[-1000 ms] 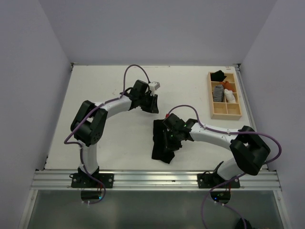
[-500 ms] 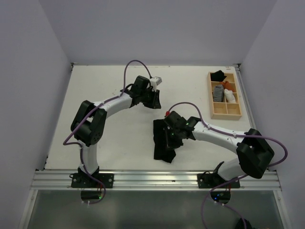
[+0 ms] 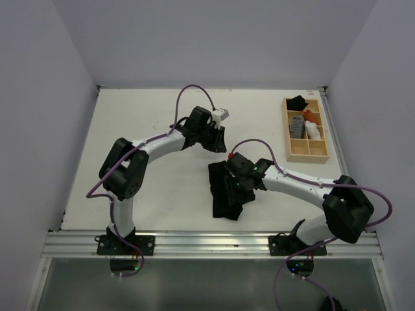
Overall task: Roll the underwear
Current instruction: Fold the underwear
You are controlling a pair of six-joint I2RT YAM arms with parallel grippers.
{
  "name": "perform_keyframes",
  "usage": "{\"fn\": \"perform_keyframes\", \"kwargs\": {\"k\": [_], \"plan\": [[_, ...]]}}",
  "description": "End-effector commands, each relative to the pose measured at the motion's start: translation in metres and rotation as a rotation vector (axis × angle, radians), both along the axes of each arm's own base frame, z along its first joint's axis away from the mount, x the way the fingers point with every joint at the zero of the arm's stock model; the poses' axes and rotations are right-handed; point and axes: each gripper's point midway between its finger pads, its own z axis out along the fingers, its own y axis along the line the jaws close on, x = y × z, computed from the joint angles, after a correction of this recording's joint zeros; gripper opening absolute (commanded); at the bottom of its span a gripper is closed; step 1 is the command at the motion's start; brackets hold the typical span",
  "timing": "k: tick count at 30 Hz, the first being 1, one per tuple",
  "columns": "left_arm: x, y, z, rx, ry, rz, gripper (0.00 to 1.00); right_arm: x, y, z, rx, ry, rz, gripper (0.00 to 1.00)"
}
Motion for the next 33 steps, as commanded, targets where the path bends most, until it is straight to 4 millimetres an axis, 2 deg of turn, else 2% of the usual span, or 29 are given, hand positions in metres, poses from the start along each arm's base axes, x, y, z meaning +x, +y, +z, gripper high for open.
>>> {"fn": "perform_keyframes", "kwargs": {"k": [1, 10, 16, 18, 24, 27, 30, 33], "plan": [[0.008, 0.001, -0.001, 0.001, -0.029, 0.014, 0.29, 0.002, -0.009, 0.005, -0.03, -0.037, 0.023, 0.49], [0.011, 0.006, -0.004, 0.039, -0.035, 0.02, 0.29, 0.008, -0.01, -0.005, -0.001, -0.036, 0.046, 0.59], [0.01, 0.013, -0.005, 0.045, -0.035, 0.026, 0.29, 0.011, -0.009, -0.011, 0.077, 0.0, 0.039, 0.6], [0.011, 0.017, -0.005, 0.048, -0.033, 0.031, 0.29, 0.006, -0.007, -0.015, 0.102, 0.023, 0.05, 0.59], [0.022, 0.039, 0.001, 0.059, -0.044, 0.074, 0.29, -0.001, -0.005, -0.028, 0.139, 0.052, 0.048, 0.48], [0.03, 0.055, 0.007, 0.076, -0.061, 0.104, 0.29, -0.004, -0.004, -0.03, 0.158, 0.061, 0.042, 0.32], [0.033, 0.066, 0.014, 0.101, -0.087, 0.117, 0.29, -0.004, 0.004, -0.023, 0.215, 0.05, 0.026, 0.24], [0.027, 0.068, 0.021, 0.088, -0.089, 0.112, 0.29, -0.007, 0.013, -0.018, 0.287, 0.059, -0.017, 0.15]]}}
